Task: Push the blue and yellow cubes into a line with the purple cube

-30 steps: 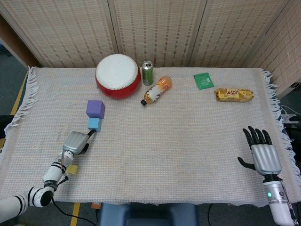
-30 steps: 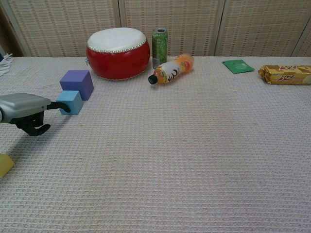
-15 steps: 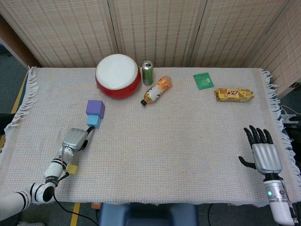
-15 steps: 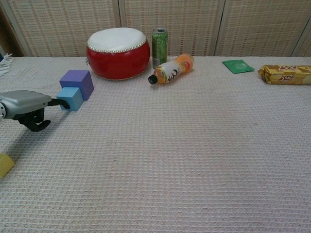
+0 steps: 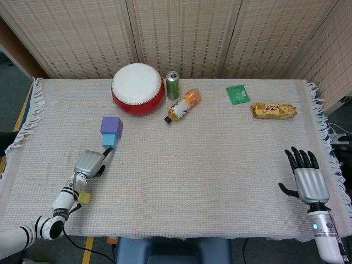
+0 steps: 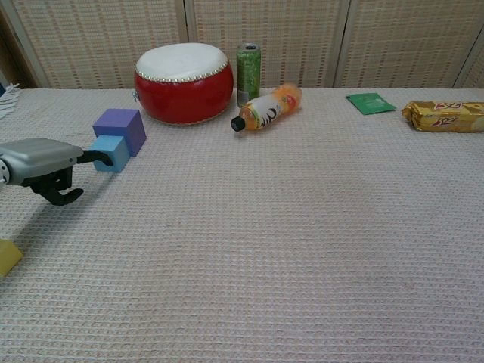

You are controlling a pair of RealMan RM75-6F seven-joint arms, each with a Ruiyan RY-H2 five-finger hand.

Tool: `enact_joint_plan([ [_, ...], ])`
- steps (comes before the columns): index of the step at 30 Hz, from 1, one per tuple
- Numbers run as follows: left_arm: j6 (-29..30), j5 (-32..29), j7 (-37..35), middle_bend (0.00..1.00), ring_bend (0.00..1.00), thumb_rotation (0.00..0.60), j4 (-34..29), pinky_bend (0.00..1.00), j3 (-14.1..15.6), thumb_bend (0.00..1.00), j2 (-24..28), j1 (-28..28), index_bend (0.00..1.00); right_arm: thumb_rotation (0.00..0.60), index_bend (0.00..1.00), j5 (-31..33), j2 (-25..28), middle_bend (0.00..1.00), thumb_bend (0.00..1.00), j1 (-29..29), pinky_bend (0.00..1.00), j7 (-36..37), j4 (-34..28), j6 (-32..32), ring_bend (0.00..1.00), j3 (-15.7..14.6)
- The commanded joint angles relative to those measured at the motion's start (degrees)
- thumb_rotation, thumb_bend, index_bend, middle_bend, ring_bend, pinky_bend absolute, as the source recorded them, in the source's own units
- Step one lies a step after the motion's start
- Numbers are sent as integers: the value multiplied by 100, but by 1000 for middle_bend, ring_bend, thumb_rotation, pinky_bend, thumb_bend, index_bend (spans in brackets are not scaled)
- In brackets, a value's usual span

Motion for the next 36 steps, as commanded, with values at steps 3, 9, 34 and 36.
enact_joint_plan([
  [3,633,258,179,1000,1000,600,-826,1000,152,426,355,325,141,460,0,-115,28,0,3,-17,0,44,-40,16,0,-59],
  [9,1202,316,316,1000,1000,600,-1947,1000,464,389,881,835,150,459,0,-279,65,0,5,-2,0,125,-64,-53,0,-147],
  [34,2108,725,916,1000,1000,600,-2127,1000,1058,377,812,1894,235,459,0,-767,144,0,4,-92,0,256,-188,29,0,-356],
  [36,2126,774,926,1000,1000,600,-2141,1000,1047,377,824,1913,235,459,0,-748,135,0,7,-86,0,240,-183,15,0,-346],
])
